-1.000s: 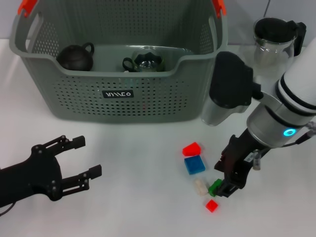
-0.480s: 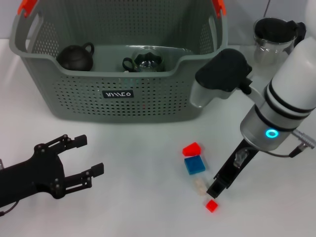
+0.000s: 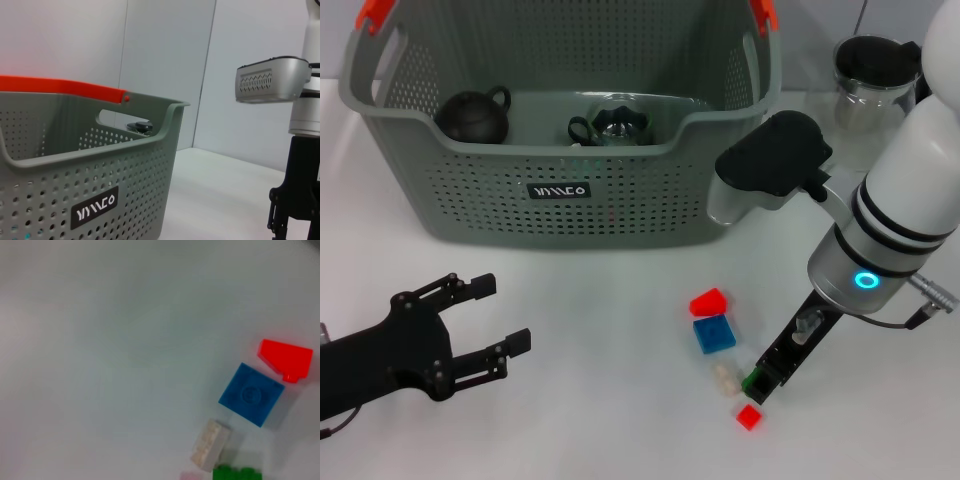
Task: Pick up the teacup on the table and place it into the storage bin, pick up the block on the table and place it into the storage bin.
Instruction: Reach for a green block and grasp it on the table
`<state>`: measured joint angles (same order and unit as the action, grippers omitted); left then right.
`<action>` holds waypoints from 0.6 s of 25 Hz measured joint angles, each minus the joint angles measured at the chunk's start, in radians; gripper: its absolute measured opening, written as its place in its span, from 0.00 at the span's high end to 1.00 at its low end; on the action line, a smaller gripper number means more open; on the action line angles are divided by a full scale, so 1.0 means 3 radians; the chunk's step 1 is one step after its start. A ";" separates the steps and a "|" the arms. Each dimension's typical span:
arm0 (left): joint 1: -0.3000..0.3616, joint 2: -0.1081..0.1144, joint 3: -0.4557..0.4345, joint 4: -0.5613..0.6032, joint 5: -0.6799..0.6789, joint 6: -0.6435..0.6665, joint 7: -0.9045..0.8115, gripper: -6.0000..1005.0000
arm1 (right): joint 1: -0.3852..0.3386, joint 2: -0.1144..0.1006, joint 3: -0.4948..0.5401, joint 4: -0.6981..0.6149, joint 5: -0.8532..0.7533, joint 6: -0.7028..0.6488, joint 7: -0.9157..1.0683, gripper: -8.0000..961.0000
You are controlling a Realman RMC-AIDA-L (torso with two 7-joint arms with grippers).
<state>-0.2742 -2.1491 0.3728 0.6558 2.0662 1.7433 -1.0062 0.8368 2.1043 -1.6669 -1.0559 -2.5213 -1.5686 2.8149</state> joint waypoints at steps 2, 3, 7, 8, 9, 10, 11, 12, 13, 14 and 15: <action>-0.0002 0.0000 0.0000 0.0000 0.0000 0.0000 0.0000 0.18 | -0.0010 0.0001 -0.0012 0.0009 -0.0001 0.0029 0.0000 0.36; -0.0003 0.0000 0.0000 0.0000 0.0000 0.0000 0.0000 0.18 | -0.0016 0.0002 -0.0017 0.0010 -0.0001 0.0038 0.0000 0.36; -0.0003 0.0000 0.0000 0.0000 0.0000 0.0000 0.0000 0.18 | -0.0029 0.0004 -0.0056 0.0059 -0.0002 0.0091 0.0000 0.36; -0.0002 0.0000 0.0000 0.0000 0.0000 0.0000 0.0000 0.18 | -0.0028 0.0004 -0.0066 0.0081 -0.0002 0.0109 0.0001 0.36; -0.0002 0.0000 0.0000 0.0001 0.0000 0.0000 0.0000 0.18 | -0.0027 0.0003 -0.0071 0.0106 -0.0002 0.0126 0.0000 0.36; -0.0002 0.0000 0.0000 0.0001 0.0000 0.0000 0.0000 0.18 | -0.0026 0.0002 -0.0075 0.0129 -0.0002 0.0144 0.0000 0.36; -0.0001 0.0000 0.0000 0.0002 0.0000 0.0000 0.0000 0.18 | -0.0025 0.0002 -0.0079 0.0144 -0.0002 0.0159 -0.0003 0.36; -0.0001 0.0000 0.0000 0.0002 0.0000 0.0000 0.0000 0.18 | -0.0026 0.0002 -0.0081 0.0148 -0.0002 0.0171 -0.0007 0.36; -0.0001 0.0000 0.0000 0.0002 0.0000 0.0000 0.0000 0.18 | -0.0030 0.0002 -0.0082 0.0150 -0.0002 0.0183 -0.0012 0.36; -0.0001 0.0000 0.0000 0.0002 0.0000 0.0000 0.0000 0.18 | -0.0033 0.0001 -0.0083 0.0150 -0.0002 0.0193 -0.0014 0.36; -0.0001 0.0000 0.0000 0.0003 0.0000 0.0001 0.0000 0.18 | -0.0033 0.0001 -0.0087 0.0158 -0.0002 0.0207 -0.0014 0.36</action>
<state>-0.2746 -2.1492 0.3727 0.6566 2.0662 1.7435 -1.0062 0.8269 2.1045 -1.6930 -1.0084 -2.5219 -1.5065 2.8108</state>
